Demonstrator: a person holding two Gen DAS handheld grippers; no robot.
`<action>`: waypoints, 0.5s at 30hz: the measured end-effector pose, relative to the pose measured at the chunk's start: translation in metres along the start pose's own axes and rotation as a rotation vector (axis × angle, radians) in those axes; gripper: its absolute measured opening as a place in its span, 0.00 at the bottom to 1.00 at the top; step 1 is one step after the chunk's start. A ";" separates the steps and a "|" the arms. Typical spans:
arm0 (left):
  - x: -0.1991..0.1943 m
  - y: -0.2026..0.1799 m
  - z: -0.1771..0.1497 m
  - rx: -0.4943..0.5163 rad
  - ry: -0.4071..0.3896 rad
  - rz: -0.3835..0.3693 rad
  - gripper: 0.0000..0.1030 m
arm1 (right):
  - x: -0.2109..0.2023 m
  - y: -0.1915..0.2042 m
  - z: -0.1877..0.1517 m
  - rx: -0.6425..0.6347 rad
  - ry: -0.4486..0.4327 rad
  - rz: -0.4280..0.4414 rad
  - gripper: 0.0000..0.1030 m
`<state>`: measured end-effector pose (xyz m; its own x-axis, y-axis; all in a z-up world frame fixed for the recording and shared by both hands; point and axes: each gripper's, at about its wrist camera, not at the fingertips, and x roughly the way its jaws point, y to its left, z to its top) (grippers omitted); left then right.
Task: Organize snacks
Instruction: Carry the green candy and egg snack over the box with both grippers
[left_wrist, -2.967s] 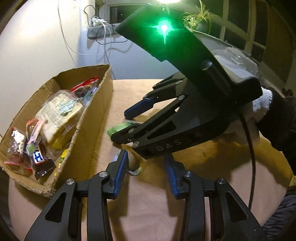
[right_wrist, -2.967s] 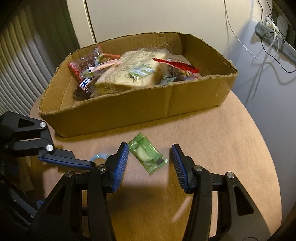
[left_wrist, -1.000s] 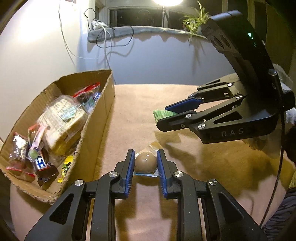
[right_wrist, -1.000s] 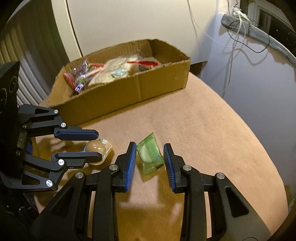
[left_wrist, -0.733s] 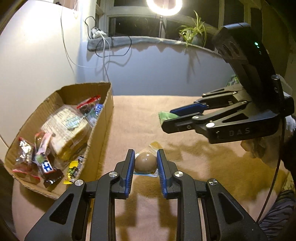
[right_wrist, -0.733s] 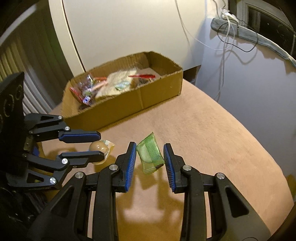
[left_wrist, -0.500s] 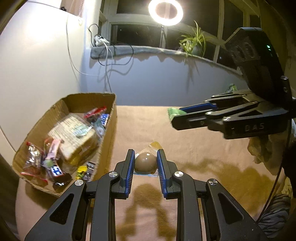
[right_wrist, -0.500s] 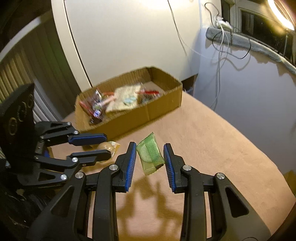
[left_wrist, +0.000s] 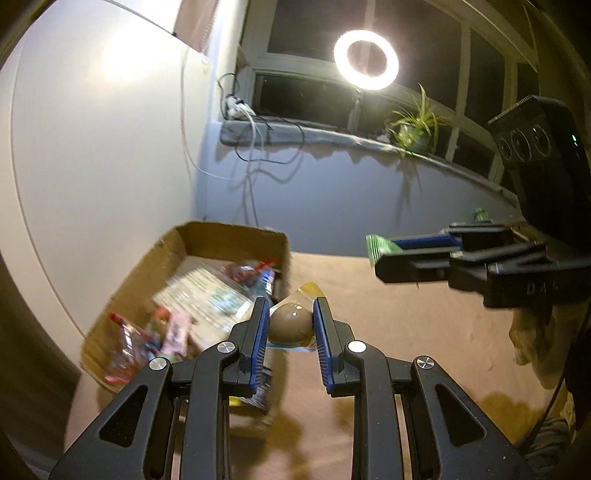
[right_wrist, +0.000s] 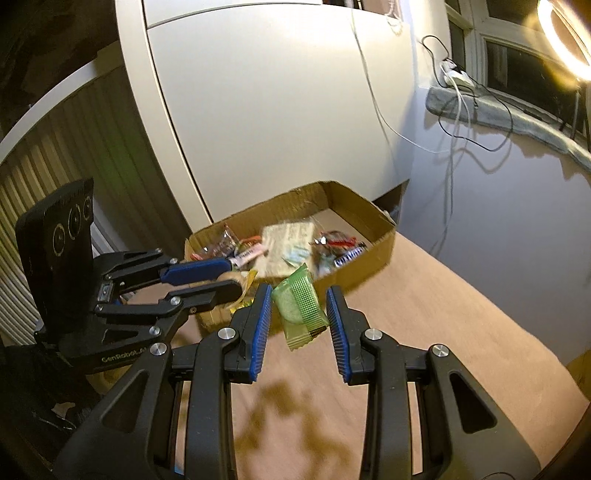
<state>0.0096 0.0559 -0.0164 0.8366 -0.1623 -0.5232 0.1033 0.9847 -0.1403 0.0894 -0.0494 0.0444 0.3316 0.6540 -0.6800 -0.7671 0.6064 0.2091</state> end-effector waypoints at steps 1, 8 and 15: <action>0.000 0.003 0.002 -0.003 -0.006 0.008 0.22 | 0.003 0.002 0.003 -0.003 0.001 0.001 0.31; 0.002 0.025 0.010 -0.021 -0.026 0.056 0.22 | 0.030 0.012 0.027 -0.027 0.004 0.004 0.31; 0.005 0.038 0.007 -0.025 -0.026 0.093 0.22 | 0.056 0.016 0.045 -0.040 0.011 0.001 0.31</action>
<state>0.0216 0.0925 -0.0185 0.8559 -0.0678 -0.5127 0.0110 0.9935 -0.1131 0.1208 0.0175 0.0413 0.3250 0.6491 -0.6878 -0.7888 0.5872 0.1814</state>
